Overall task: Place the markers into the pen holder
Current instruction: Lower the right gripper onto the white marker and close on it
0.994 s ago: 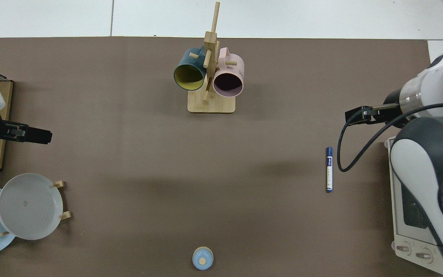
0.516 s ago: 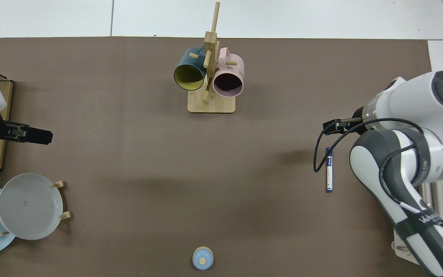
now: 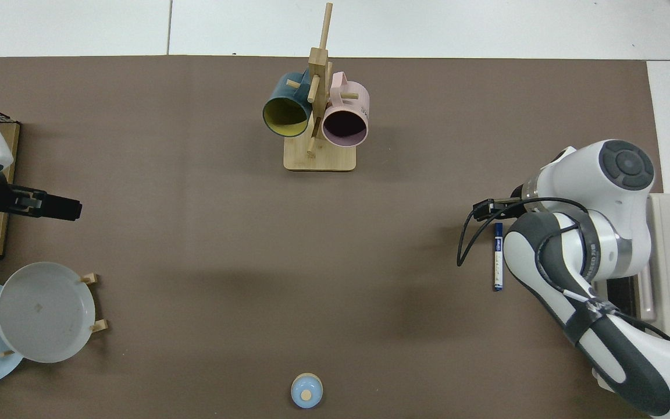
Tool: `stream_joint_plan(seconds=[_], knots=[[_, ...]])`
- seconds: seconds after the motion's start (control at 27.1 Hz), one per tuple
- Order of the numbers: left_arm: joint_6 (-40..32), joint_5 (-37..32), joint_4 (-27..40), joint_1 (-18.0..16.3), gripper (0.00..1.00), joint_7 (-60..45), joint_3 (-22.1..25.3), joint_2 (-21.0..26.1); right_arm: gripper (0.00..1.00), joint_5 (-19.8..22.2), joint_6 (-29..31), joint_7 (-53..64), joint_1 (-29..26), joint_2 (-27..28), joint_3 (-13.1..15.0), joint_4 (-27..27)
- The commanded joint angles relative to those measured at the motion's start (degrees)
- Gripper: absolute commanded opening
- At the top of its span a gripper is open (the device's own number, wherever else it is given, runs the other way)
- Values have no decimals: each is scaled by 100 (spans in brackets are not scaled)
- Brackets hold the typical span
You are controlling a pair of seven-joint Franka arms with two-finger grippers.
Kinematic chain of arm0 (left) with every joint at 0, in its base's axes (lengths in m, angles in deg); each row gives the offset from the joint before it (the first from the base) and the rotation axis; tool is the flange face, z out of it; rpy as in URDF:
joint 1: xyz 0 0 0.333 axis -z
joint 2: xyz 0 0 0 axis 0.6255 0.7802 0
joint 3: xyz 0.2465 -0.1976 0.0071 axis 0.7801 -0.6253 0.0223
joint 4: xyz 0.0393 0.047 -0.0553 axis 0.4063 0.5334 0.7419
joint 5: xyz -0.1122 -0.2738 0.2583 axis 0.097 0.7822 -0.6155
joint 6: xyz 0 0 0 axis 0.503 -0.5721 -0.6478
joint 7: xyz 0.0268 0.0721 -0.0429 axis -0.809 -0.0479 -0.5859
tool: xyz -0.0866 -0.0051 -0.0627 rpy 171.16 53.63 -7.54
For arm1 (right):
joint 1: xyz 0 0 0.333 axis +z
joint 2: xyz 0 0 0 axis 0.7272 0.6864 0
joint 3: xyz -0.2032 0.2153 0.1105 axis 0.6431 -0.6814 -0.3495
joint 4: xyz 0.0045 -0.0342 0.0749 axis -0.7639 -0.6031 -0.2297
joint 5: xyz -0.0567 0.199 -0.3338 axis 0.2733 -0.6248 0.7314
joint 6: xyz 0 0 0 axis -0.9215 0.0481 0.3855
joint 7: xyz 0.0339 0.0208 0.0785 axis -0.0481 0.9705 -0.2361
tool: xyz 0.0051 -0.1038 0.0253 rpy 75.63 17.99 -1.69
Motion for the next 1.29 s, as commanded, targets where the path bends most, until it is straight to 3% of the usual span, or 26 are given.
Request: stream_joint_plan(seconds=[0.0,0.22,0.33,0.52,0.74,1.07,1.25], knots=[[-68,-40,25,107,100,19,60,-29,100,25,649,-146,-68,145,-42,-436],[-77,-40,51,125,100,-8,52,-38,98,60,852,-128,-209,198,-33,-603],[-77,-40,51,125,100,-8,34,-38,89,78,817,-137,-209,181,-33,-630],[-77,-40,51,125,100,1,34,-38,57,78,799,-155,-200,163,-33,-665],[-77,-40,51,125,100,10,34,-38,1,78,782,-146,-200,137,-33,-718],[46,56,42,125,100,27,8,-11,0,69,676,-286,-130,154,-42,-543],[64,145,34,125,100,36,-1,-11,0,17,80,-769,45,137,-50,-33]])
